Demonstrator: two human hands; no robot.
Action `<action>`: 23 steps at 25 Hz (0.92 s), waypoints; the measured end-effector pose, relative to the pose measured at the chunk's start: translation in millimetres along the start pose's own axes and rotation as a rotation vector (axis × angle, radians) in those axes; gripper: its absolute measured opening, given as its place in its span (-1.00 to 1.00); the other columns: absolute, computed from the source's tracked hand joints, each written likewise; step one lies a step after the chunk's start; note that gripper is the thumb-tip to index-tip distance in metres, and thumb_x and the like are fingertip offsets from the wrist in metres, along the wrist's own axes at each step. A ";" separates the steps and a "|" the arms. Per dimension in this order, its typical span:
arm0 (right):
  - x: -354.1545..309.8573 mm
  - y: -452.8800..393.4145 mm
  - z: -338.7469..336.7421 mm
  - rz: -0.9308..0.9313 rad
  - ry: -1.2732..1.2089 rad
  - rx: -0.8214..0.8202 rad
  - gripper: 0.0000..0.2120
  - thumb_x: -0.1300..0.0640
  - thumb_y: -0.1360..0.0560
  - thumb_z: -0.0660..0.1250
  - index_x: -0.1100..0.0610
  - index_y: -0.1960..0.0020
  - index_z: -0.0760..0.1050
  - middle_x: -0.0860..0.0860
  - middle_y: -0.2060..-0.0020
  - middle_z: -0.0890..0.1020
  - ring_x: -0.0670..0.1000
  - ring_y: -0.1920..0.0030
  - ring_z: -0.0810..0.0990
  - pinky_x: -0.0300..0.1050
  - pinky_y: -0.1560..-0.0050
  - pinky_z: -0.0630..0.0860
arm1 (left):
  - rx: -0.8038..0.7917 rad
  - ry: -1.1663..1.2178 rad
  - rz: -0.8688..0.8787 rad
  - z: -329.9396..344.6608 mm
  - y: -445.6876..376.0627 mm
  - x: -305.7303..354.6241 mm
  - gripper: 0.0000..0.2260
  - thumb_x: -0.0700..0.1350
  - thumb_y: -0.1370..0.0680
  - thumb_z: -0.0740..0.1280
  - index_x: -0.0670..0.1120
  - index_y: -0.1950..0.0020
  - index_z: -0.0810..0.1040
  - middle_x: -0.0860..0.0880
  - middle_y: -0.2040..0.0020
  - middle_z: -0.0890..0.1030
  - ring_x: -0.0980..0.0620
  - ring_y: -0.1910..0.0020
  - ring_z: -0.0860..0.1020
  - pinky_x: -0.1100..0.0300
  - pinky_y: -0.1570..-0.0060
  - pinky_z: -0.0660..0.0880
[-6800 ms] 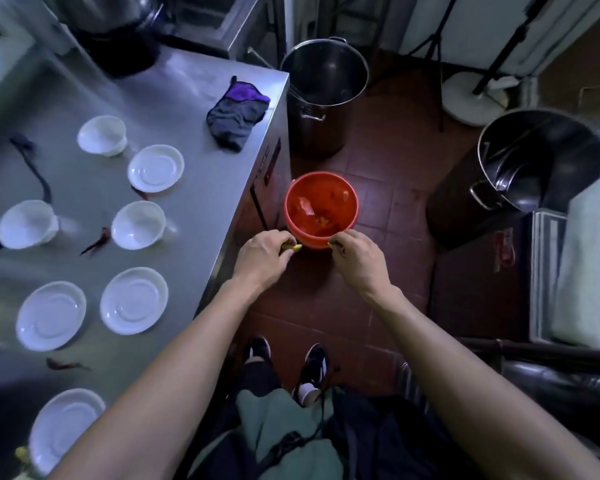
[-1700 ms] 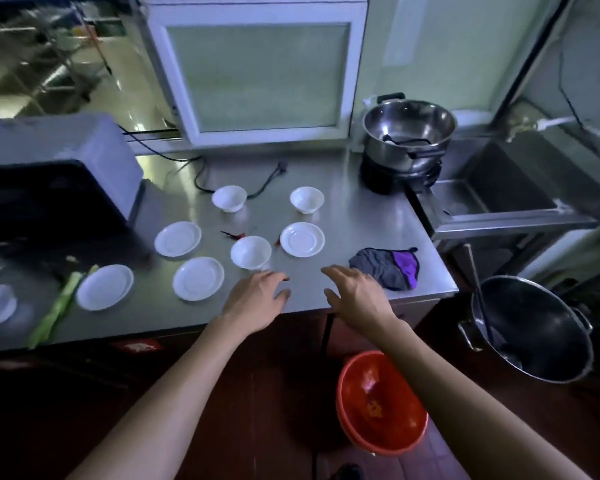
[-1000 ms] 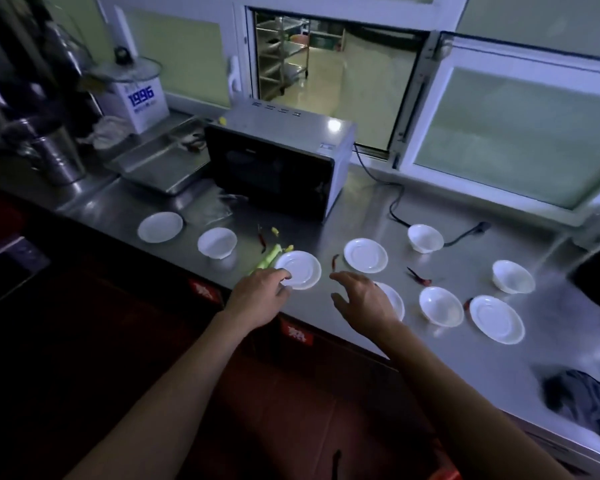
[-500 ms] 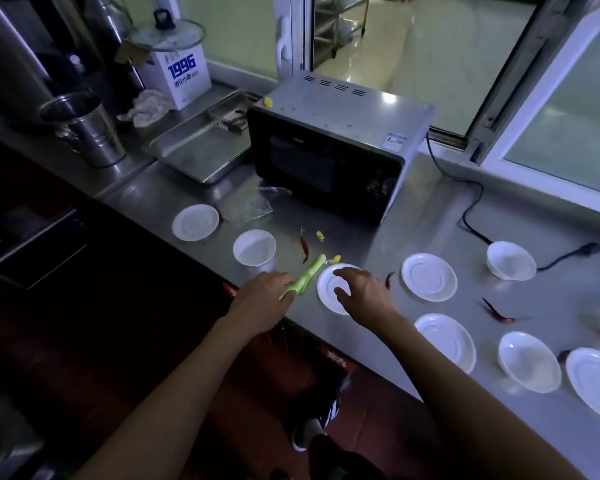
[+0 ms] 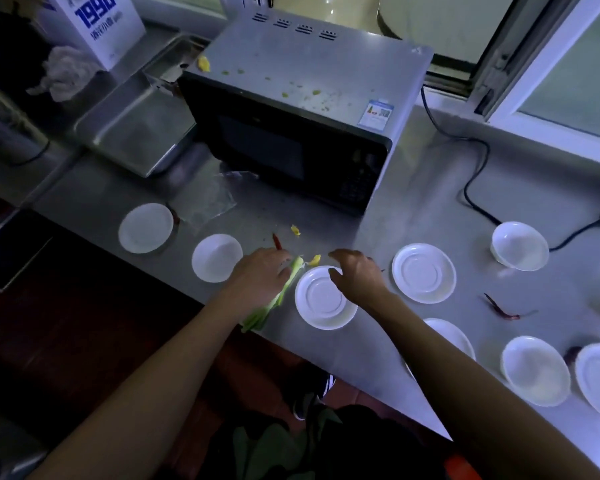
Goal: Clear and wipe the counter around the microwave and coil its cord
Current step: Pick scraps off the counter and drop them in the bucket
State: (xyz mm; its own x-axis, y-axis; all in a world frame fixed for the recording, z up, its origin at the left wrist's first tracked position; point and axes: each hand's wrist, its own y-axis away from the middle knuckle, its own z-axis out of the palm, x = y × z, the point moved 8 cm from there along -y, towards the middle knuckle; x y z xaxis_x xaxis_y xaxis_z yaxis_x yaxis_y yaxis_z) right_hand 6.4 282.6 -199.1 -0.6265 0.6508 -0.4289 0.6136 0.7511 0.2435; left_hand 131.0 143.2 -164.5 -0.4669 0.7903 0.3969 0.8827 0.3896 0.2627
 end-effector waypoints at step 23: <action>-12.3 -67.8 60.4 0.343 -0.008 -0.093 -0.77 0.21 -0.52 0.36 0.07 -0.16 0.60 0.07 -0.10 0.55 0.14 -0.07 0.55 0.05 -0.11 0.52 | -0.037 -0.127 0.327 5.8 -146.9 -40.7 -0.78 -0.14 -0.54 0.29 -0.05 -0.16 0.62 -0.02 -0.14 0.63 -0.12 -0.15 0.52 -0.03 -0.05 0.40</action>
State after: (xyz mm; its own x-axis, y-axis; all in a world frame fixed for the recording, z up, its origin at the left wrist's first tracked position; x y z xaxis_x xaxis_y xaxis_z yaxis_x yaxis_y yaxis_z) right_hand 1.5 217.0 -262.9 -0.3874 0.8666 -0.3147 0.7412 0.4957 0.4527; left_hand 20.7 56.6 -224.4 -0.1472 0.9238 0.3536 0.9809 0.0905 0.1720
